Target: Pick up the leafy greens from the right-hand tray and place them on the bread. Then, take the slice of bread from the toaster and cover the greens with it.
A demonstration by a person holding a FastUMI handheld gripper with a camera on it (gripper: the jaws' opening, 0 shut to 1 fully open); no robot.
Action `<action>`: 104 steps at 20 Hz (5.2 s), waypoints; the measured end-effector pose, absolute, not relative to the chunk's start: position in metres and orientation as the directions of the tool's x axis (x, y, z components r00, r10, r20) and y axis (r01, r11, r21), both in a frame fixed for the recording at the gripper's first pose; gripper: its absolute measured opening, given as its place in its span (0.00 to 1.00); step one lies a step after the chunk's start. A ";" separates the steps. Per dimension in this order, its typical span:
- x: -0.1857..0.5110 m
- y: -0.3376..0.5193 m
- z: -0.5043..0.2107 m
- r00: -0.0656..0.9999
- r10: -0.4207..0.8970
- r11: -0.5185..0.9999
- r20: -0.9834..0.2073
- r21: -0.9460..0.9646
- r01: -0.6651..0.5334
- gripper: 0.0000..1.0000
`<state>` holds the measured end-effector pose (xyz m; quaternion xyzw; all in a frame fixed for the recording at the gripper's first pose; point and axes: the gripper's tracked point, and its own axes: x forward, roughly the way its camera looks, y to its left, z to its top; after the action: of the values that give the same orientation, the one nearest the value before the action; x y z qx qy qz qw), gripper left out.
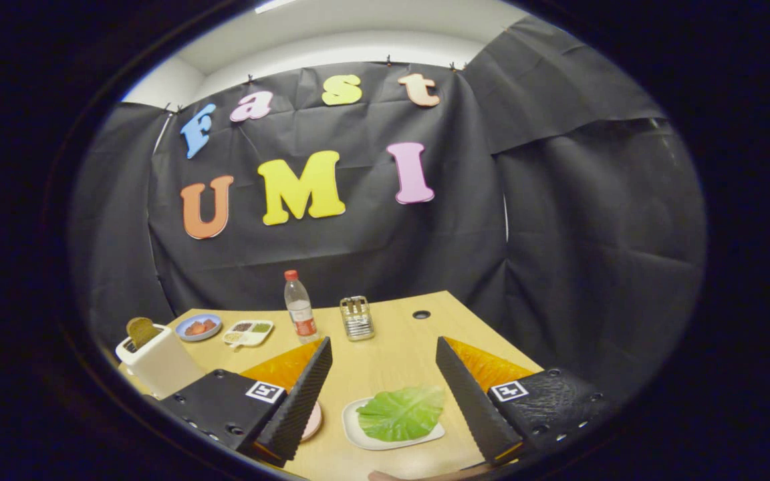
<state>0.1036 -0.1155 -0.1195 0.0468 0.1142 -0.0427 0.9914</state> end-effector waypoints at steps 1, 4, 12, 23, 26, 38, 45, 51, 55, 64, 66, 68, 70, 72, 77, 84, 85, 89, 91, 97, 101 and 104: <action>0.110 -0.124 -0.130 0.964 -0.080 0.990 -0.254 0.096 0.107 0.96; 0.125 -0.147 -0.159 0.939 -0.090 0.981 -0.332 0.131 0.141 0.96; 0.151 -0.175 -0.247 0.800 -0.109 0.969 -0.591 0.115 0.217 0.96; 0.173 -0.169 -0.303 0.665 -0.106 0.982 -0.739 0.029 0.188 0.62; 0.175 -0.167 -0.298 0.668 -0.122 0.983 -0.734 0.002 0.181 0.32; 0.153 -0.130 -0.227 0.776 -0.171 0.985 -0.607 -0.088 0.149 0.00; 0.121 -0.067 -0.171 0.847 -0.151 0.988 -0.509 -0.106 0.113 0.00; 0.102 -0.005 -0.157 0.875 -0.125 0.987 -0.468 -0.145 0.063 0.00; 0.092 0.036 -0.166 0.877 -0.097 0.988 -0.470 -0.151 0.028 0.00; 0.081 0.145 -0.188 0.876 0.040 0.983 -0.480 -0.137 -0.120 0.00; 0.081 0.164 -0.196 0.866 0.070 0.980 -0.496 -0.128 -0.152 0.00; 0.083 0.177 -0.202 0.859 0.098 0.976 -0.503 -0.122 -0.183 0.00; 0.092 0.175 -0.208 0.863 0.100 0.973 -0.494 -0.132 -0.188 0.00; 0.104 0.166 -0.219 0.864 0.086 0.974 -0.496 -0.141 -0.177 0.00; 0.133 0.135 -0.258 0.817 0.086 0.987 -0.570 -0.065 -0.149 0.00; 0.155 0.120 -0.292 0.777 0.112 0.988 -0.619 -0.015 -0.154 0.00; 0.155 0.119 -0.296 0.774 0.116 0.988 -0.623 -0.011 -0.156 0.00; 0.157 0.118 -0.297 0.775 0.131 0.987 -0.619 0.007 -0.162 0.00; 0.156 0.118 -0.294 0.782 0.131 0.987 -0.609 0.009 -0.158 0.21; 0.143 0.111 -0.284 0.808 0.107 0.991 -0.580 0.002 -0.130 0.96; 0.129 0.118 -0.272 0.818 0.067 0.992 -0.572 -0.049 -0.116 0.96; 0.115 0.135 -0.249 0.846 0.068 0.989 -0.530 -0.074 -0.126 0.96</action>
<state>0.1150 0.1345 -0.2490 -0.0531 0.2732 0.0506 0.9592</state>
